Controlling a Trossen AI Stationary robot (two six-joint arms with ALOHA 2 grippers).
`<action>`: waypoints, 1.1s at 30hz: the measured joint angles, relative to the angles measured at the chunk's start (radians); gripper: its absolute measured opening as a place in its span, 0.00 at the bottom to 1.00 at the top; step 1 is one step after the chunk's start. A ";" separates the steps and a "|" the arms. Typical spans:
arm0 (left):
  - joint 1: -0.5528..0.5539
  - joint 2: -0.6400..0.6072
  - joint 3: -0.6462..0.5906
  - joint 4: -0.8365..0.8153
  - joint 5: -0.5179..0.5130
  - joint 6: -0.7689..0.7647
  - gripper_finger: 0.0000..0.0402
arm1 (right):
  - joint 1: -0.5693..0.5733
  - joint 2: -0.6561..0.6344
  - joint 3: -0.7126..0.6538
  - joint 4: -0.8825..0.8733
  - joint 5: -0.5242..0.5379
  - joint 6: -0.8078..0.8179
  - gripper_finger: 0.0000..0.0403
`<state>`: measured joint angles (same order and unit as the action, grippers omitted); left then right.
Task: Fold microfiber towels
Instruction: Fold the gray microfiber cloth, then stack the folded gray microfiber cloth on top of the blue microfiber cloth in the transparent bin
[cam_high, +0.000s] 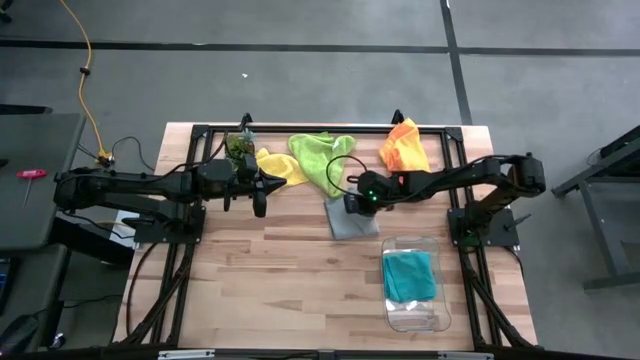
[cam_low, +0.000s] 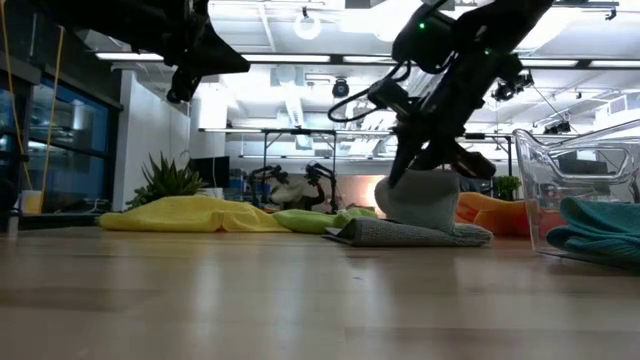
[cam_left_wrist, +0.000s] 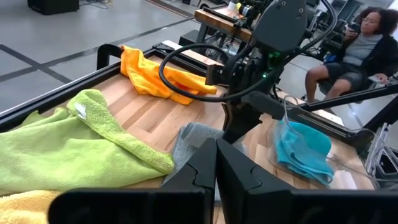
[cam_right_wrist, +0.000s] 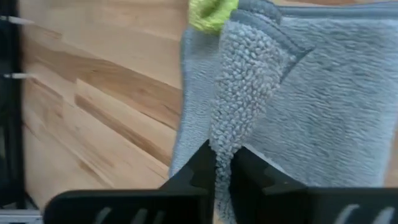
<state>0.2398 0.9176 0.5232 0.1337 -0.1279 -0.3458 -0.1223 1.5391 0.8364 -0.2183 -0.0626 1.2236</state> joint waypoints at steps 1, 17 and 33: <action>0.000 0.000 0.000 0.000 0.000 0.001 0.00 | 0.000 0.000 0.000 0.010 -0.002 0.000 0.10; 0.000 0.000 0.000 -0.001 -0.005 0.025 0.00 | -0.029 -0.033 0.000 0.185 -0.070 -0.018 0.60; 0.001 0.000 0.000 -0.002 -0.016 0.008 0.00 | -0.093 -0.201 -0.031 -0.434 -0.020 -0.258 0.62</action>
<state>0.2403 0.9180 0.5228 0.1322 -0.1436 -0.3383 -0.2157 1.3385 0.8056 -0.6519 -0.0831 0.9656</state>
